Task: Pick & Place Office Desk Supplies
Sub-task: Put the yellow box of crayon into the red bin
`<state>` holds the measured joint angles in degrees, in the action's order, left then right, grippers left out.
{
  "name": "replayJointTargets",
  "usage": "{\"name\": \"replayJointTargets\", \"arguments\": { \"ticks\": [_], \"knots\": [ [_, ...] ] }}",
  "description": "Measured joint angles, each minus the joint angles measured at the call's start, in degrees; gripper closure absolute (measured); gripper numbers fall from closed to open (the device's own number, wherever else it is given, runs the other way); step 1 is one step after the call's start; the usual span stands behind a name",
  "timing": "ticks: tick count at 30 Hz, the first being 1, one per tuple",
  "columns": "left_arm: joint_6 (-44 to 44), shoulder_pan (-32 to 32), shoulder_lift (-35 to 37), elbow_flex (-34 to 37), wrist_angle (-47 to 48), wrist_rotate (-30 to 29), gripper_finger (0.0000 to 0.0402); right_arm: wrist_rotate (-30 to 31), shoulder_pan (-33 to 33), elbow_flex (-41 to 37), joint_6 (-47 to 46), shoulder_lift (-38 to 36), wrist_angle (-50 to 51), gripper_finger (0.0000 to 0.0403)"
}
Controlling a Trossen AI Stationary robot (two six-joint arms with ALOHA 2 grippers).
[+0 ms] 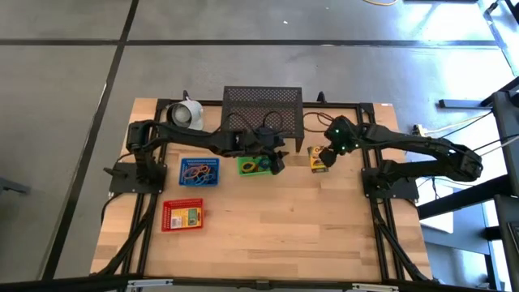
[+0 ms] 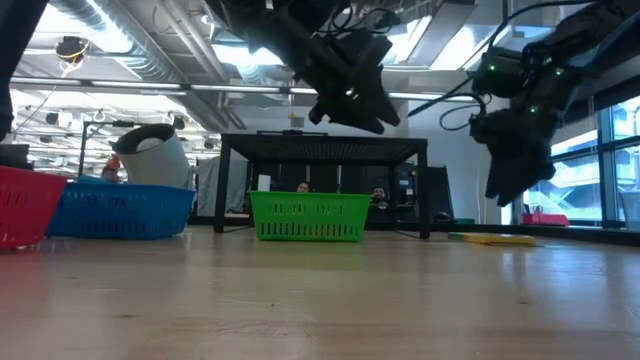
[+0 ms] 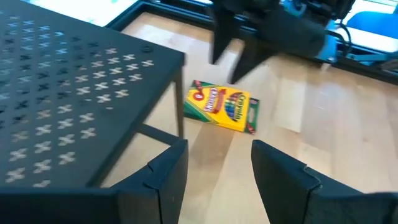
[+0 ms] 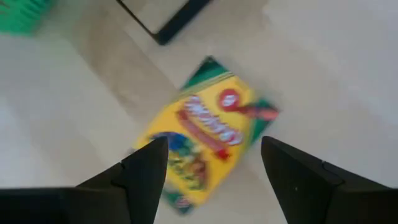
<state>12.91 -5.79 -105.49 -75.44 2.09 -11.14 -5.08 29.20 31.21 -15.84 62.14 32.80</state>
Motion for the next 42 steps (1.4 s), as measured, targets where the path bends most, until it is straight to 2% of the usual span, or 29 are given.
{"name": "replayJointTargets", "arguments": {
  "ticks": [2,7,15,22,28,42],
  "knots": [
    [0.0,0.6,0.0,0.0,0.0,0.2,0.0231,2.2,-0.1,-0.2,5.5,0.3,-1.3,0.0142],
    [0.0,2.1,0.0,0.0,-0.1,-0.5,0.0231,2.8,-0.1,-0.1,17.3,2.2,-5.3,0.0142],
    [-0.1,3.7,0.0,0.0,-0.1,-1.8,0.0231,2.1,-0.1,-0.1,22.6,8.9,-5.5,0.0142],
    [-0.2,4.3,0.0,0.0,1.6,-1.3,0.0231,0.5,-0.1,0.0,21.1,14.1,-6.1,0.0142],
    [-0.2,5.0,0.0,0.0,5.0,0.8,0.0231,-0.2,-1.6,0.3,17.8,15.1,-6.5,0.0142],
    [-1.3,5.7,0.0,0.0,8.7,0.7,0.0231,-0.2,-14.7,0.2,4.8,15.0,-6.3,0.0142]
  ]
}}
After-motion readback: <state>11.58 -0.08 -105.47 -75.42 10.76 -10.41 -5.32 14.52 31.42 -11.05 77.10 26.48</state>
